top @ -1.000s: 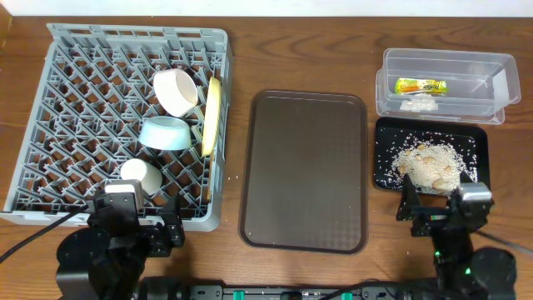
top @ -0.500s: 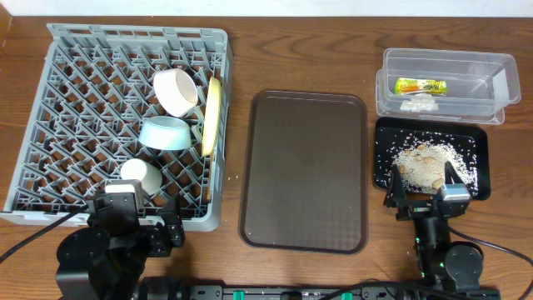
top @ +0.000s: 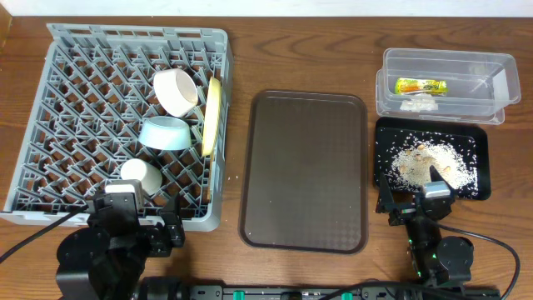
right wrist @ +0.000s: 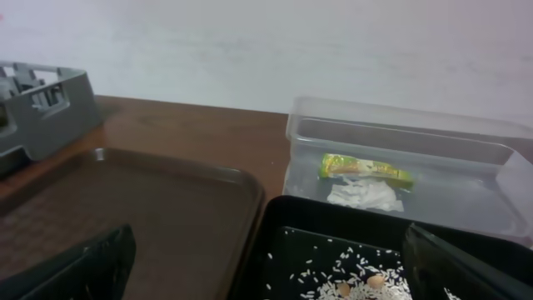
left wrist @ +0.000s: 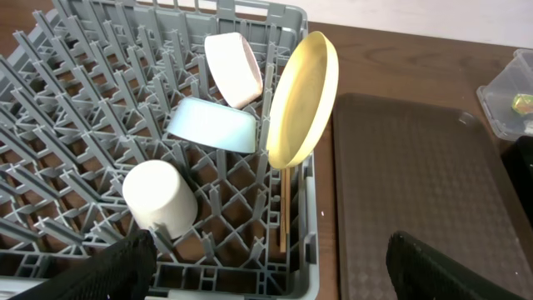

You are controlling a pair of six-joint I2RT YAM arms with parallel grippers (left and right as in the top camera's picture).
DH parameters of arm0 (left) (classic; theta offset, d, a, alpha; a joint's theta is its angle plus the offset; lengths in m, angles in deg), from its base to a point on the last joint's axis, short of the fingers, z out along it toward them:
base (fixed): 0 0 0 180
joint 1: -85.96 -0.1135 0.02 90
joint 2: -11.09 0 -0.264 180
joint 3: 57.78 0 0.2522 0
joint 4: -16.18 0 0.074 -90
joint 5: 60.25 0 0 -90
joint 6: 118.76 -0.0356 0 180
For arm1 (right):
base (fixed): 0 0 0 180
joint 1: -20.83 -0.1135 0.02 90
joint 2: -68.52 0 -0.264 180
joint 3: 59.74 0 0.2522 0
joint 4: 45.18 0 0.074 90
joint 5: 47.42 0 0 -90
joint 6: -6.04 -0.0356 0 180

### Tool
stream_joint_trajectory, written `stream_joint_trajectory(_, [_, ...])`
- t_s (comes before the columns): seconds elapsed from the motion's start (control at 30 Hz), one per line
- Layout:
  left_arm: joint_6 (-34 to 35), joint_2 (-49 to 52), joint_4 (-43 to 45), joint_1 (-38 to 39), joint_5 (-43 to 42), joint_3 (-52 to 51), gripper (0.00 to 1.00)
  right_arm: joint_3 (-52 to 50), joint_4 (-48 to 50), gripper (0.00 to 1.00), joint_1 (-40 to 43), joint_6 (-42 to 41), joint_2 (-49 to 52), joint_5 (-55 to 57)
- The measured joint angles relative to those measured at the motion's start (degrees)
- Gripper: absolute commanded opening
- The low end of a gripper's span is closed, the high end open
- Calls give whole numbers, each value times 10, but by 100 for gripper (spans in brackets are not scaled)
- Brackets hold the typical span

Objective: Sort waste into correct bins and load items into the dishwasher

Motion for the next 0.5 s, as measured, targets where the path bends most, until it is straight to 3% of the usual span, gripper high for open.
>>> stream_joint_trajectory(0.5, [0, 0, 0, 0, 0, 0, 89, 0, 0, 99, 4, 0, 0, -6])
